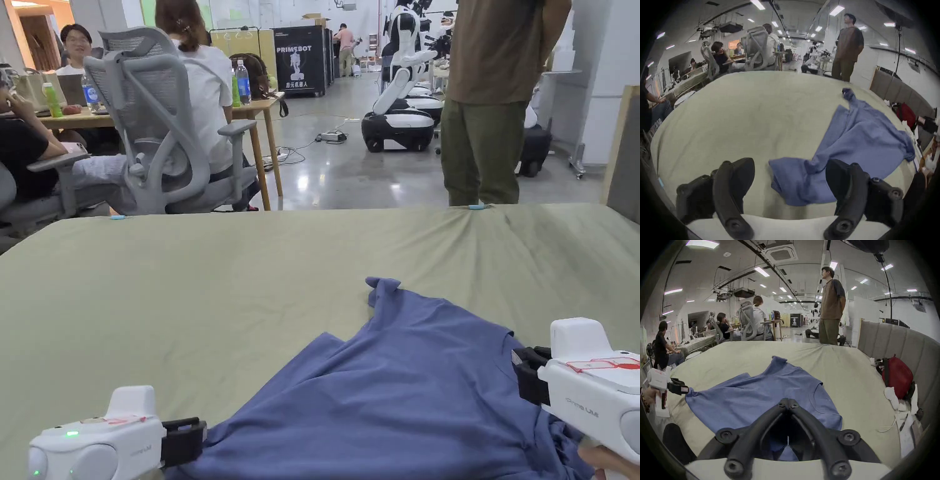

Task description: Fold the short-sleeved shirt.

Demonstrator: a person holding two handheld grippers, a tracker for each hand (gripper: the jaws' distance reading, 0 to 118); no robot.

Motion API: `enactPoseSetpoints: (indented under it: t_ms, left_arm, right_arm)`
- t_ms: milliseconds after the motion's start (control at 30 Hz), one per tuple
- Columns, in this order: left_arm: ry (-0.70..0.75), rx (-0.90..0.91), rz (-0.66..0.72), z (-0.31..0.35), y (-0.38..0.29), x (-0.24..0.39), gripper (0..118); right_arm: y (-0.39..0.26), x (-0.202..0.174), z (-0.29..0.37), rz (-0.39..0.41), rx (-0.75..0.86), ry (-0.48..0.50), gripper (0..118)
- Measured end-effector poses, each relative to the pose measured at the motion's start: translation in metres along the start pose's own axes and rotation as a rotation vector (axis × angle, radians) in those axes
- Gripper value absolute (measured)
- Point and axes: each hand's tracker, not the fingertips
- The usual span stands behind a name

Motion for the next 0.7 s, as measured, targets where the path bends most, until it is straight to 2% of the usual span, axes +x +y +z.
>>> enactPoseSetpoints:
  t_ms: [100,133,200,233,267,400,433,467,500,533,567,600,633,700]
  left_arm:
    - [0.005,-0.057,-0.011,-0.014,-0.008,0.004,91]
    - [-0.002,-0.061,-0.004,-0.017,-0.009,0.004,81]
    - [-0.017,-0.055,0.024,-0.02,-0.01,0.005,48]
    - [-0.024,-0.047,0.032,-0.018,-0.008,0.006,28]
    - [-0.091,-0.037,0.057,-0.017,-0.003,0.002,5]
    - [-0.059,-0.009,0.018,-0.01,0.009,0.009,5]
    - [-0.064,-0.005,0.017,-0.008,0.01,0.009,6]
    - [-0.071,-0.003,0.019,-0.008,0.011,0.008,5]
    - [-0.075,-0.001,0.023,-0.008,0.011,0.007,6]
    - [-0.076,-0.002,0.025,-0.007,0.011,0.007,6]
    - [-0.077,-0.003,0.028,-0.008,0.01,0.007,6]
    - [-0.077,-0.007,0.032,-0.01,0.01,0.006,6]
    - [-0.076,-0.01,0.035,-0.012,0.009,0.005,6]
    - [-0.074,-0.014,0.053,-0.016,0.007,0.002,6]
  right_arm:
    - [0.002,0.0,-0.002,0.009,-0.011,0.002,0]
    - [0.003,0.001,-0.005,0.014,-0.014,0.004,0]
    - [0.009,0.003,-0.018,0.029,-0.017,0.008,0]
    - [0.015,0.005,-0.025,0.039,-0.017,0.012,0]
    - [0.025,0.009,-0.036,0.046,-0.016,0.018,0]
    - [0.081,0.021,-0.094,0.087,-0.028,0.032,0]
    - [0.094,0.026,-0.111,0.094,-0.033,0.042,4]
    - [0.107,0.029,-0.13,0.108,-0.032,0.056,18]
    - [0.118,0.034,-0.153,0.128,-0.048,0.072,47]
    - [0.127,0.038,-0.175,0.145,-0.076,0.086,86]
    - [0.133,0.042,-0.201,0.162,-0.118,0.1,102]
    - [0.138,0.046,-0.224,0.178,-0.151,0.112,105]
    - [0.14,0.048,-0.244,0.199,-0.177,0.119,100]
    - [0.138,0.049,-0.28,0.257,-0.246,0.115,97]
